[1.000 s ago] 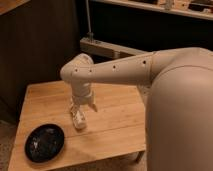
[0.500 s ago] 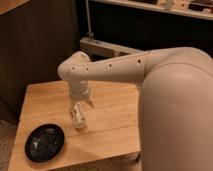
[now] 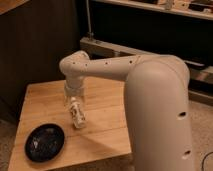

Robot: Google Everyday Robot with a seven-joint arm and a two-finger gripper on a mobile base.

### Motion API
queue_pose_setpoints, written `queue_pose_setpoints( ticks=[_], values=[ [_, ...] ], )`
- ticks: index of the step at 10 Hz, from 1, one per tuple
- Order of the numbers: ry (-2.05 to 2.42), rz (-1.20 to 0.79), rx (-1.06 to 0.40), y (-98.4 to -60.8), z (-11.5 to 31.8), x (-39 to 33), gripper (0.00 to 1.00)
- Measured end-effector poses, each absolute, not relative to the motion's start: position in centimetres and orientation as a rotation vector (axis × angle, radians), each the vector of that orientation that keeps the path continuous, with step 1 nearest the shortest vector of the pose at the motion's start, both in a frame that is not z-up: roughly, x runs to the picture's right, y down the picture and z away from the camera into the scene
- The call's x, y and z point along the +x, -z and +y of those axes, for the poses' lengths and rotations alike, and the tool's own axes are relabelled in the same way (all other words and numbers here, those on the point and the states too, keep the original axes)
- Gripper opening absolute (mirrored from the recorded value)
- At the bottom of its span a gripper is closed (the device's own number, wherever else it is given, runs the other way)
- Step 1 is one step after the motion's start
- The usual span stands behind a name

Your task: Place the bottle in the ceramic bowl

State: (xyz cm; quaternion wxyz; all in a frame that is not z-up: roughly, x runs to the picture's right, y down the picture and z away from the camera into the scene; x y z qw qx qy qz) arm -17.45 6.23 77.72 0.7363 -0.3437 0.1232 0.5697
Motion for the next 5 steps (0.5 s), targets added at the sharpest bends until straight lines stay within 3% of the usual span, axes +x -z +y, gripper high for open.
queue_pose_setpoints(
  ticks=[5],
  values=[
    [-1.181,0.307,-0.727,-81.1,7.9,-18.3,0.65]
  ],
)
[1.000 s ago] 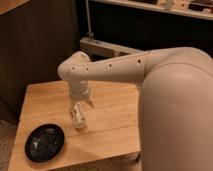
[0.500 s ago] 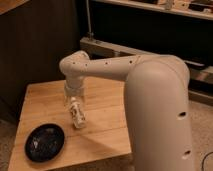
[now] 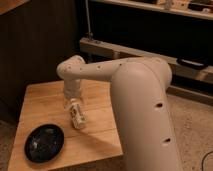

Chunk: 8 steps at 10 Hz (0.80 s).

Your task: Place the bottle in the ceramic bowl

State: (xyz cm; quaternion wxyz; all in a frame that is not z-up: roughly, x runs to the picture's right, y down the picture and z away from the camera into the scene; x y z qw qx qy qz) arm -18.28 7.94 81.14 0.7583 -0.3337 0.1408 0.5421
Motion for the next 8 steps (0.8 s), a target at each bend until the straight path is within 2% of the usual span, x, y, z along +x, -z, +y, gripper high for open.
queue_pose_setpoints(
  ticks=[8],
  values=[
    [-1.147,0.34,-0.715,-83.0,11.0,-17.8,0.65]
  ],
)
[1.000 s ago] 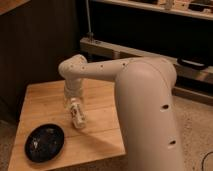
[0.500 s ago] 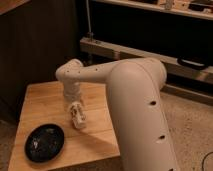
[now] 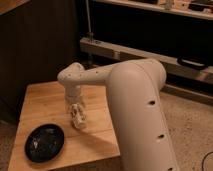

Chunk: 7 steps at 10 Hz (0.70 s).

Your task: Place the bottle in the ceramic bowl

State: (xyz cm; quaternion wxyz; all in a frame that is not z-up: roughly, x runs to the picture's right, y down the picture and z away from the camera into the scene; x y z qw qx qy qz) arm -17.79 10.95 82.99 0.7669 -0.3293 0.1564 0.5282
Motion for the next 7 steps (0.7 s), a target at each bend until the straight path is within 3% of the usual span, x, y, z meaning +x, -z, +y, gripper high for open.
queue_pose_setpoints(
  ticks=[7],
  values=[
    [-1.143,0.355,-0.739,-84.0,13.0,-18.0,0.65]
  ],
)
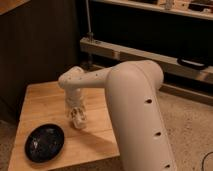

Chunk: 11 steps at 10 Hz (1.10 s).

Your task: Place the bottle in the ceramic bowl

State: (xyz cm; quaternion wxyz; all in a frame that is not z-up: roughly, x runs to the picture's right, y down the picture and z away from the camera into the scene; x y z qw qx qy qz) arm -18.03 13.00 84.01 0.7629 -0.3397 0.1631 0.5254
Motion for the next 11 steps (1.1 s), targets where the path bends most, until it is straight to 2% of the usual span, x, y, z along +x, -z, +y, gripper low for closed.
queue_pose_setpoints(
  ticks=[11],
  values=[
    [-1.13,0.403,-0.776,-85.2,14.7,-19.0,0.65]
  ],
)
